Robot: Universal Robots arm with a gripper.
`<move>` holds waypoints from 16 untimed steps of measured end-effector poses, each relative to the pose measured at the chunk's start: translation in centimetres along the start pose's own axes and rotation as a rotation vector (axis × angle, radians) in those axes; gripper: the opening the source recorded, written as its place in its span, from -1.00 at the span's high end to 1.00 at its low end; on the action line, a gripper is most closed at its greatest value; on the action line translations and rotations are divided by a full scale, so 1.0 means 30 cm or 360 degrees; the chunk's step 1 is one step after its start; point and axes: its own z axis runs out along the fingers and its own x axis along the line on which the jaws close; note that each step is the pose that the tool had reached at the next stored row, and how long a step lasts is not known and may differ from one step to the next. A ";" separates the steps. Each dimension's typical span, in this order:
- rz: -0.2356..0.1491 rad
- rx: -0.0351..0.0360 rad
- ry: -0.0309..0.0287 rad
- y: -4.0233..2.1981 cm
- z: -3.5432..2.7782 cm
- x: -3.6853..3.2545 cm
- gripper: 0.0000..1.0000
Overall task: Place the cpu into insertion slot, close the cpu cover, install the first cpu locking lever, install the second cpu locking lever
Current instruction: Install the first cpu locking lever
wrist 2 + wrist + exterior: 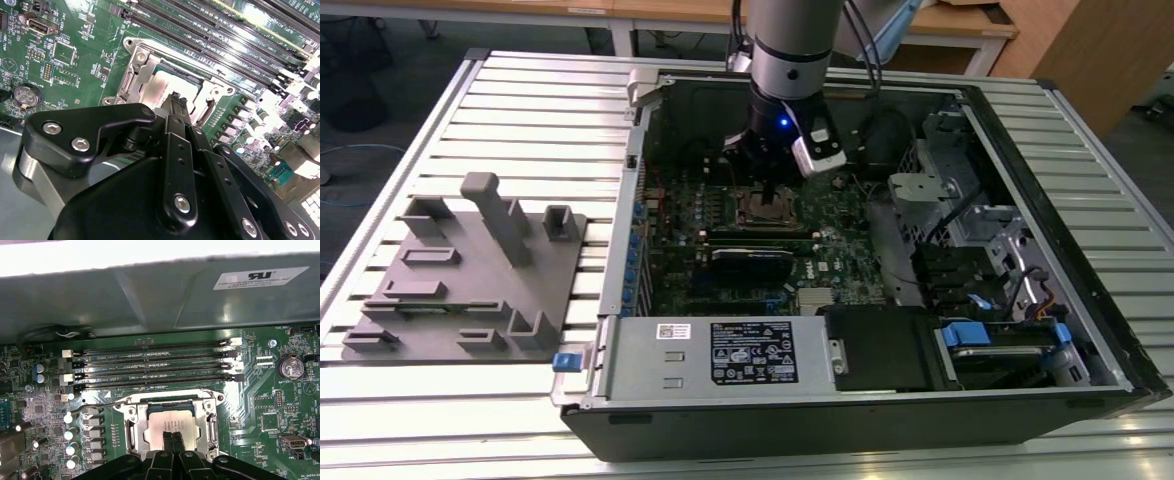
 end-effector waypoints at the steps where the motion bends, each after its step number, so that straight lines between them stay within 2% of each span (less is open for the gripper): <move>1: 0.0000 0.0000 0.00002 0.000 -0.001 0.000 0.79; 16: 0.0000 0.0000 0.00001 0.000 -0.014 0.000 0.79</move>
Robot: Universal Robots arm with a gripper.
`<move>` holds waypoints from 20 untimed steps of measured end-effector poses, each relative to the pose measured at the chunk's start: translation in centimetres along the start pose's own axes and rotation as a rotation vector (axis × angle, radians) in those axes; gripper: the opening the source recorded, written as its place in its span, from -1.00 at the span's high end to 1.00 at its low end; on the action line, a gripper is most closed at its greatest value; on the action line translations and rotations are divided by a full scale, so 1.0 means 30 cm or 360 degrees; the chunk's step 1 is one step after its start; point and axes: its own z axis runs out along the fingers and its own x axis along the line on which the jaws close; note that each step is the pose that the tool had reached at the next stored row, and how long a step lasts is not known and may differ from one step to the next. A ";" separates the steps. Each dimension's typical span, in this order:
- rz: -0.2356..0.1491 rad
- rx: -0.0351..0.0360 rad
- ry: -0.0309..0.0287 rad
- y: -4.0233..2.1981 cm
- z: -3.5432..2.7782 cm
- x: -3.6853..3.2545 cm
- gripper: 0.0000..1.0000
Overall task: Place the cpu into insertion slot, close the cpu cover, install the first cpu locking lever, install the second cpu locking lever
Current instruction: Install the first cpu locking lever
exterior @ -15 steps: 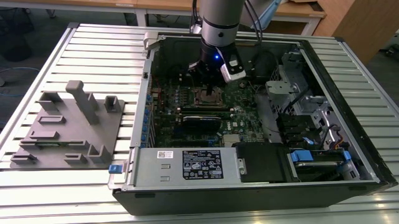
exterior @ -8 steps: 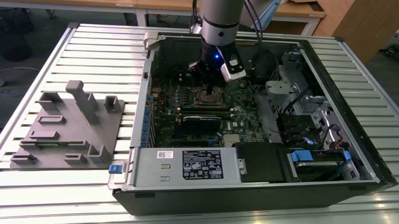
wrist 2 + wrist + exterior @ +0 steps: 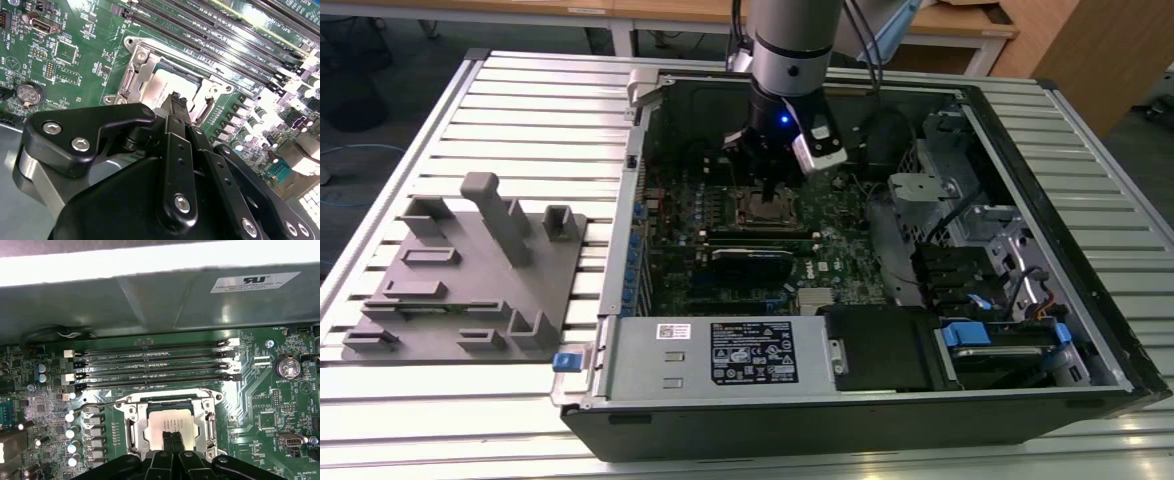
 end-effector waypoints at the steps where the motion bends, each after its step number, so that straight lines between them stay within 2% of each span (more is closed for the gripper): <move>1: 0.0000 0.0000 -0.00001 0.000 -0.002 0.000 0.79; 20: 0.0000 0.0000 -0.00002 0.000 -0.015 0.000 0.79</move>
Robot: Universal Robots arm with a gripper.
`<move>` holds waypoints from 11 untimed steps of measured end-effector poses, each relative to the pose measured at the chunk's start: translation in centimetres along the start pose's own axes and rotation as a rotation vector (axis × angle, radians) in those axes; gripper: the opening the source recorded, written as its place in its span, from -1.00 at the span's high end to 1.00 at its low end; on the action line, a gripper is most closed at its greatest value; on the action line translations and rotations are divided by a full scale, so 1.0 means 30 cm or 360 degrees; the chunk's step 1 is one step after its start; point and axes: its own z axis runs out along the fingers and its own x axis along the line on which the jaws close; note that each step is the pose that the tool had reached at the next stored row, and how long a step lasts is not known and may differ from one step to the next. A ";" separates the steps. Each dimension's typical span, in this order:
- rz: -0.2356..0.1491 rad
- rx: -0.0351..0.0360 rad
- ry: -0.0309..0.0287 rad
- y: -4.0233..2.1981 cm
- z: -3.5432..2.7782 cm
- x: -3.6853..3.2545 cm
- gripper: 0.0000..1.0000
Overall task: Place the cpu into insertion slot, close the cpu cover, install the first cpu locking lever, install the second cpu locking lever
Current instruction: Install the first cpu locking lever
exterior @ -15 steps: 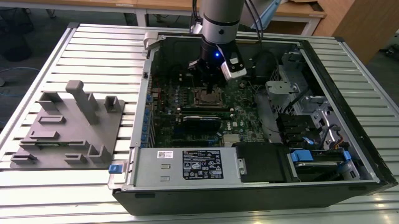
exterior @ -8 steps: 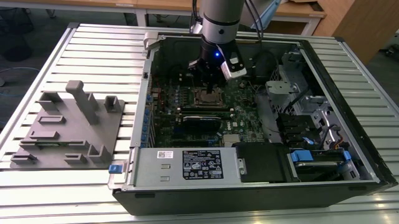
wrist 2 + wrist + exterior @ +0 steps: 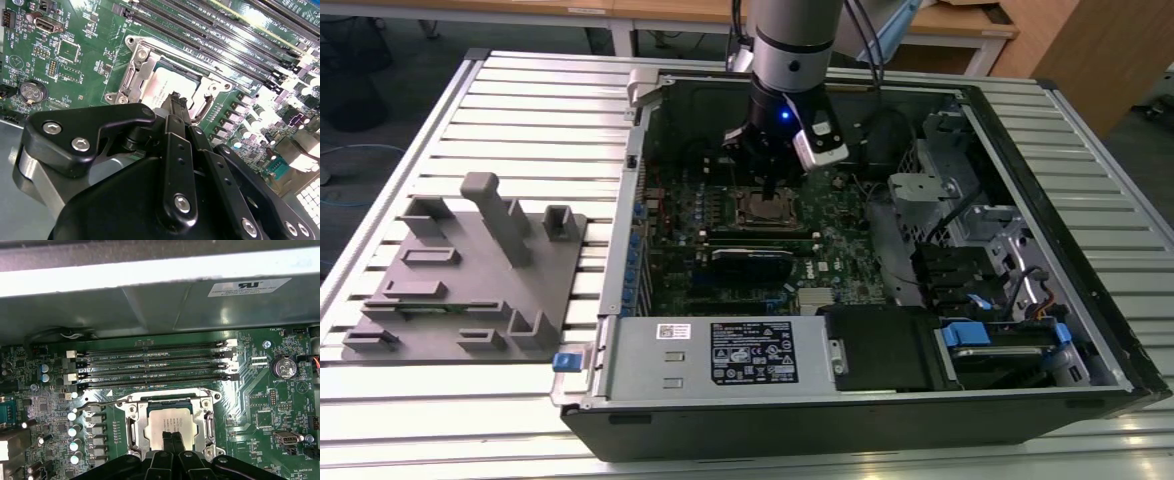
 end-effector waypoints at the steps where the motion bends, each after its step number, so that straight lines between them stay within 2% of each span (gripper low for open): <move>1: 0.0000 0.0000 0.00001 0.000 0.000 0.000 0.79; 11: 0.0000 0.0000 0.00001 0.000 -0.011 0.000 0.79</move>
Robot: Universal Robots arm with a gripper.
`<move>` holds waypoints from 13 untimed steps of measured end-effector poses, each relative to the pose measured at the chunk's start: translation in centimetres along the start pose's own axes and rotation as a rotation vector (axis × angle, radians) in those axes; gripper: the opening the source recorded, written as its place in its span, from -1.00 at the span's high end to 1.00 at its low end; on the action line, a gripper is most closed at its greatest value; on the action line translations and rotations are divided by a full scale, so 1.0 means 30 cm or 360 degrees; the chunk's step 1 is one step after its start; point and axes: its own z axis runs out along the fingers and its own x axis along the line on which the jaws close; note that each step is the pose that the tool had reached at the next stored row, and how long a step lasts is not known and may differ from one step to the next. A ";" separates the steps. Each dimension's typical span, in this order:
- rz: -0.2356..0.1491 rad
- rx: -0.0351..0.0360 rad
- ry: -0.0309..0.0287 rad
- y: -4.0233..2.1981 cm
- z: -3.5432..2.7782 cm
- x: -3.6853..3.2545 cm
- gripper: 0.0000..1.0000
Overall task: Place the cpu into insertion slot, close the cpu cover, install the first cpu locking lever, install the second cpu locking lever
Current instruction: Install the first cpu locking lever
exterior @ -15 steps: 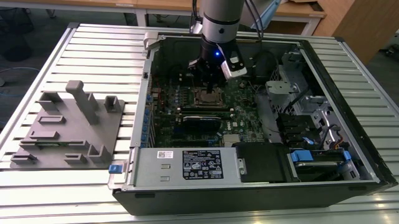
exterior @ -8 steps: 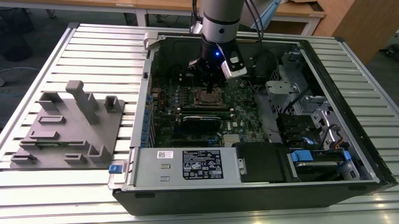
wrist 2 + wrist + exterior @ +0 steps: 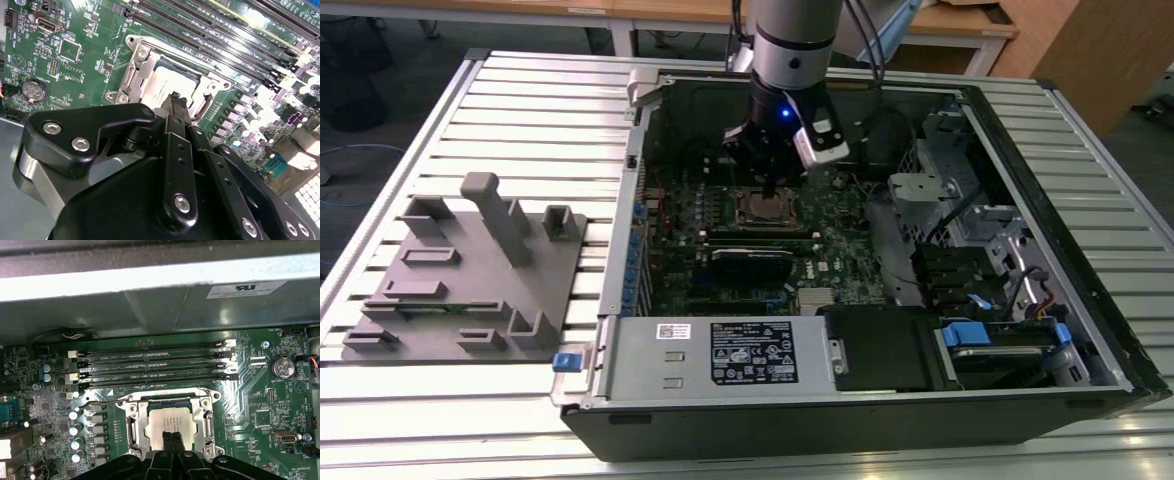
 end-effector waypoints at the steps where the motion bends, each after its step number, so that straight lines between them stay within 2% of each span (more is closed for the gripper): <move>1: 0.0000 0.0000 0.00000 0.000 -0.002 0.000 0.79; 5: 0.0000 -0.0001 -0.00003 0.000 -0.004 0.000 0.79; 7: 0.0000 0.0000 0.00000 0.000 -0.014 0.000 0.79; 13: 0.0000 0.0000 0.00002 0.000 -0.018 0.000 0.79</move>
